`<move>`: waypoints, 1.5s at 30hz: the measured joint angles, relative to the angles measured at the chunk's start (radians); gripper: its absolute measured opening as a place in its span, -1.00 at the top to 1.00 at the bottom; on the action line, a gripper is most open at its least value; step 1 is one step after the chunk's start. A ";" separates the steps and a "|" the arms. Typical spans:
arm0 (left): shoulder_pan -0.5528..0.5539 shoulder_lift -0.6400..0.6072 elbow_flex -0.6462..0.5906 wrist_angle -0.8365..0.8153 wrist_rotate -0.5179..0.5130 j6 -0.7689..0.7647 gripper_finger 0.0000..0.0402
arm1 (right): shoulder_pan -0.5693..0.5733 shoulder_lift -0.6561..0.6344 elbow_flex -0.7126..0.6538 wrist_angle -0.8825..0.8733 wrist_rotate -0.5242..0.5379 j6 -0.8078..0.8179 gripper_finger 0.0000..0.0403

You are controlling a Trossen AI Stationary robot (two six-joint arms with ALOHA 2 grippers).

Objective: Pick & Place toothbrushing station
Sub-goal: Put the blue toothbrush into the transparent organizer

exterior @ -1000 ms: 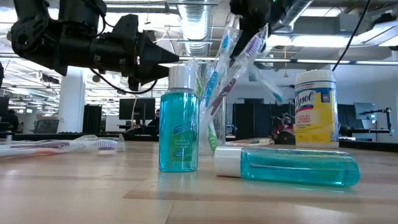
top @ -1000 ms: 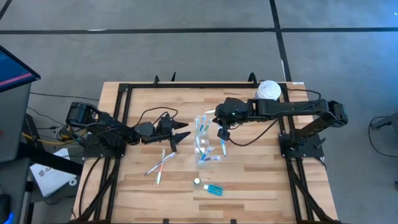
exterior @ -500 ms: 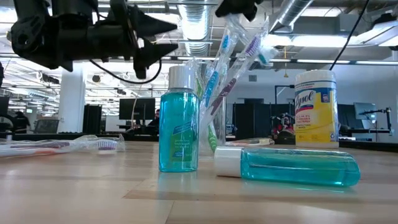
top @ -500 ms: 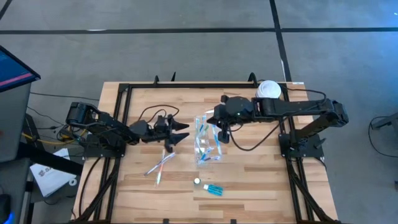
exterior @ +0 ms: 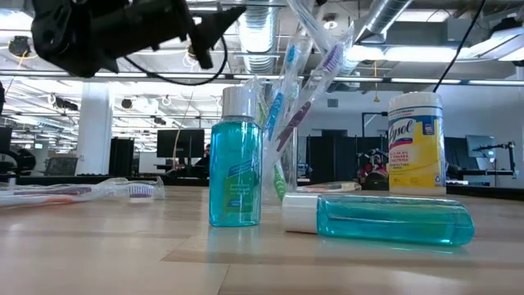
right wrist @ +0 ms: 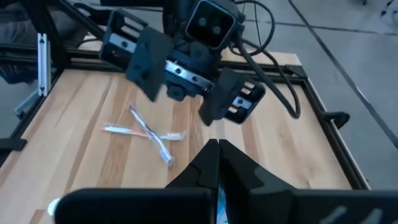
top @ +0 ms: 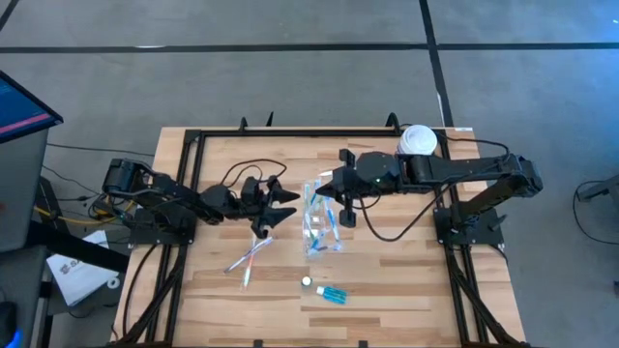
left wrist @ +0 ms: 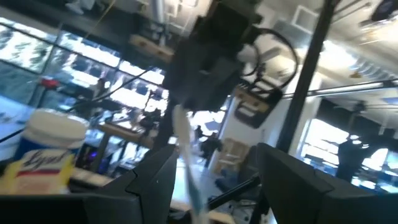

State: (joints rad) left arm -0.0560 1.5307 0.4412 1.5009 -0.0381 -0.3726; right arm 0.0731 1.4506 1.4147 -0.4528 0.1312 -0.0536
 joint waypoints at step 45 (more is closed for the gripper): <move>-0.041 0.052 0.224 -0.236 -0.109 0.028 -0.06 | 0.032 -0.026 0.000 0.127 0.000 -0.086 1.00</move>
State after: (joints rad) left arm -0.0971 1.5823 0.6647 1.2650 -0.1474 -0.3450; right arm 0.1055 1.4242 1.4147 -0.3257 0.1314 -0.1398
